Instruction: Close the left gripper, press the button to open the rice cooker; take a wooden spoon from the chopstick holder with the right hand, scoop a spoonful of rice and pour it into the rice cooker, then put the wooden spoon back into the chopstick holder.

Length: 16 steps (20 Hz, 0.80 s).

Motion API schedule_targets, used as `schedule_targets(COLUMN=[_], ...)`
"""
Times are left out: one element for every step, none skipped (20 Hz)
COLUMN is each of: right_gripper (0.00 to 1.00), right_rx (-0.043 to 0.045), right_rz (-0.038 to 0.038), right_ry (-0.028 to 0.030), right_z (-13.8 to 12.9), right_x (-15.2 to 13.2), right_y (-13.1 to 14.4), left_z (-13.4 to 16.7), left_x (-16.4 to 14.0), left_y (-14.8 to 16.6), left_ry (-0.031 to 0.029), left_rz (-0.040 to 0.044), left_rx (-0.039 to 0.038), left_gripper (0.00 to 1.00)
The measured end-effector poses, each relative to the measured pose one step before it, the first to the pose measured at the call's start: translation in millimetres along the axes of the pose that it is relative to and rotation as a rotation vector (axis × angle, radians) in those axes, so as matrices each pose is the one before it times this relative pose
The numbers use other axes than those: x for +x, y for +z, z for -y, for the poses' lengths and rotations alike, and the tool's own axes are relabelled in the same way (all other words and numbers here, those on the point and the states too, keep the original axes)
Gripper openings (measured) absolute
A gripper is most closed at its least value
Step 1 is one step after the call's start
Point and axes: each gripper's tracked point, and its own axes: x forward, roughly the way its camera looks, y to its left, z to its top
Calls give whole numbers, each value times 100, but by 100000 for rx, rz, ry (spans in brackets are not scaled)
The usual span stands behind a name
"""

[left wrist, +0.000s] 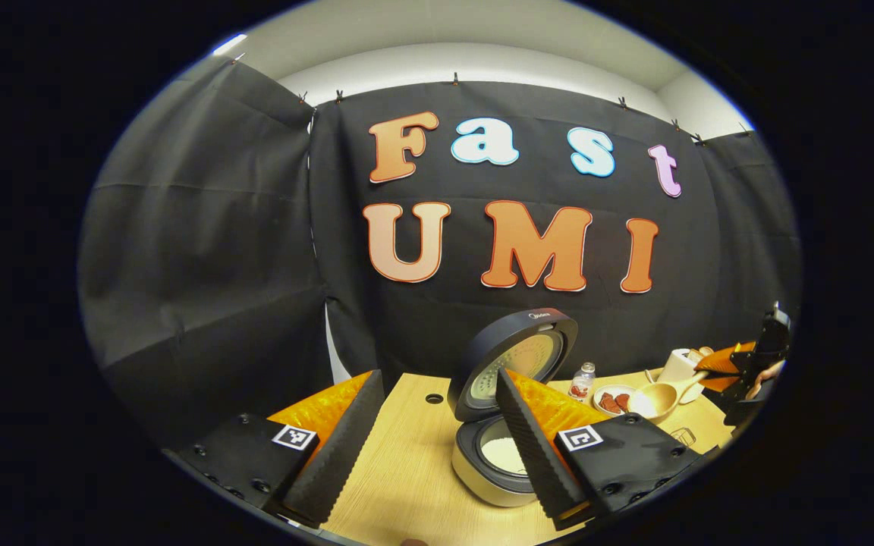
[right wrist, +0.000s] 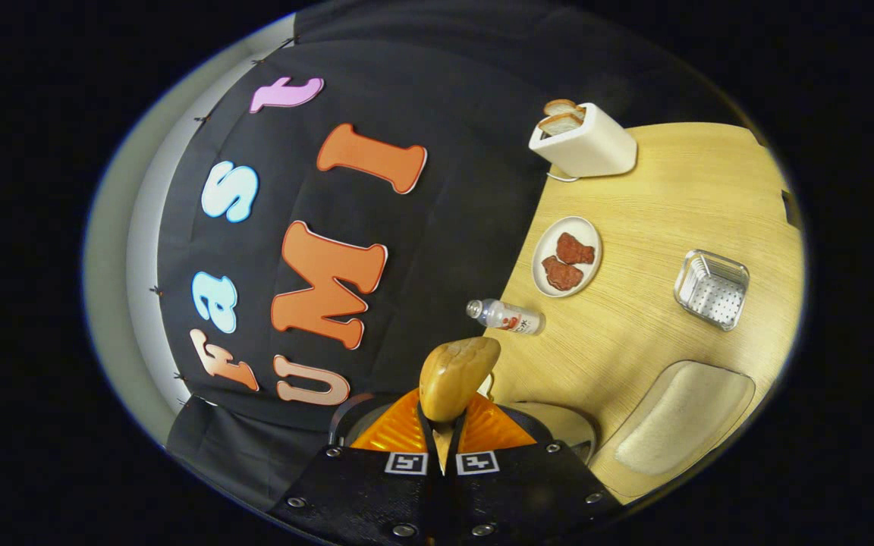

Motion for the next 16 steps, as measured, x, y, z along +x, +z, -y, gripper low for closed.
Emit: schedule_targets(right_gripper=[0, 0, 0, 0, 0, 0, 0, 0, 0, 0, 0, 0, 0, 0, 0, 0], right_rx=[-2196, -2290, -2305, -2576, -2938, -3440, -3421, -3444, -2852, -2156, -2077, -1620, -1618, -1716, -1259, -1418], right_rz=[191, 367, 66, 81, 54, 170, 180, 216, 351, 290, 295, 208, 158, 174, 395, 235], right_ry=[971, 876, 543, 259, 25, -427, -657, -578, -470, -296, 24, -100, -76, 69, 96, 271], right_z=[-794, -805, -742, -467, -310, -368, -137, -220, -40, -149, -127, -202, 12, -34, -56, -135], right_x=[496, 319, 647, 518, 526, 500, 552, 512, 387, 389, 504, -5, 85, 103, 94, 142], right_y=[-255, -256, -309, -268, -442, -358, -343, -428, -322, -188, -220, -357, -166, -101, -55, 2], left_z=[25, 0, -63, -123, -263, -143, -161, -130, -512, -217, -225, -237, -19, -40, -10, -56], left_x=[-35, -20, 28, 52, -68, 56, 120, 76, -90, 136, 61, 38, 105, 15, 134, 131], left_y=[-202, -149, -261, -164, -134, -173, -126, 35, -165, 32, 21, 101, 104, 60, -33, 31], left_ry=[-69, -379, 33, 56, 310, 352, 248, 99, 103, 170, 337, 116, -152, -185, -93, 148], left_rz=[-196, -299, -525, -493, -472, -463, -239, 49, -100, -48, 53, 218, 60, 134, 154, 181], left_rx=[-500, -378, -46, 236, 268, 221, 86, -83, -105, 11, -8, -179, -115, 80, 278, 596], left_gripper=[100, 100, 100, 100, 100, 100, 100, 100, 100, 100, 100, 100, 100, 100, 100, 100])
